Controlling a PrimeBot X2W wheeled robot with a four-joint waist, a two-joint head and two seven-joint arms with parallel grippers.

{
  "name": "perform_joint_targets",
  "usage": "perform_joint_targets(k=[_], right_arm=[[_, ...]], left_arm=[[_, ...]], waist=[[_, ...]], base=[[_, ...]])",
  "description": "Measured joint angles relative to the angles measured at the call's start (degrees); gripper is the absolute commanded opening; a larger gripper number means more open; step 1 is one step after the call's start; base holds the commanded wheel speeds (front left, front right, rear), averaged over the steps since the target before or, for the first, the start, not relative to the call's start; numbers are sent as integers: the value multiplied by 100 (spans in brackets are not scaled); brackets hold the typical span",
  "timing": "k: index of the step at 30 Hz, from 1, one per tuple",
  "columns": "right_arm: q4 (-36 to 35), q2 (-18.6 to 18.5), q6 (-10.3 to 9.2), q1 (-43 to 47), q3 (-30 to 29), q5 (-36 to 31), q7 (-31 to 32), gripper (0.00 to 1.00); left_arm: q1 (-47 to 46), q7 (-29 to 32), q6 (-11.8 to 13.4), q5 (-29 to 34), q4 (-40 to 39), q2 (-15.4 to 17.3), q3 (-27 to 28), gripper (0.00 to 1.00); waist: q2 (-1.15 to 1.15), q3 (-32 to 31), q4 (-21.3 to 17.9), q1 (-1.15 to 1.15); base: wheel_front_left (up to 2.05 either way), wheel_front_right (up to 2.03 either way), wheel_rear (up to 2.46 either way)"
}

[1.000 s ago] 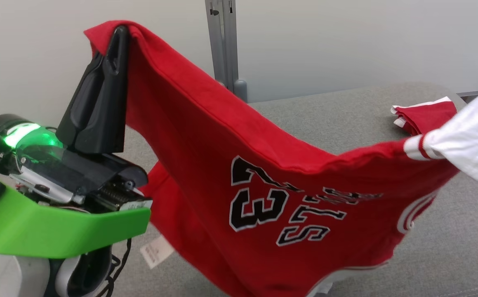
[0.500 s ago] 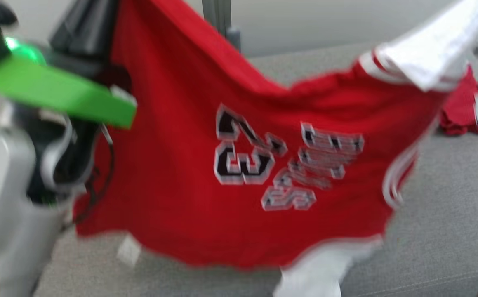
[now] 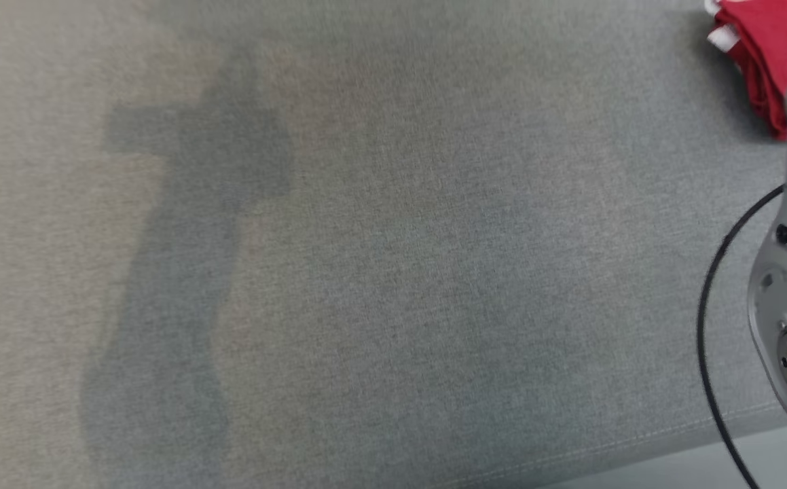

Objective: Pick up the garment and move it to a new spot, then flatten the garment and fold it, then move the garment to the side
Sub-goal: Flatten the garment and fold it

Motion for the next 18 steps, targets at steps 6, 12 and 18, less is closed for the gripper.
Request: perform_joint_targets(k=[6,12,18], right_arm=[[881,152,0,167,364,35,-467,0],[1241,189,0,666,875,426,-642,0],[900,188,0,1406,913,522,-666,0]], left_arm=[[-69,-323,-205,164,1106,-16,-181,0],[356,-700,-365,-7,1812,14,-101,0],[822,-894,-599,-311,2004,-181,24,0]], waist=[[0,662,-135,1],[0,1288,-236,2],[0,1579,-251,2]], base=[[0,0,0],[0,0,0],[0,0,0]])
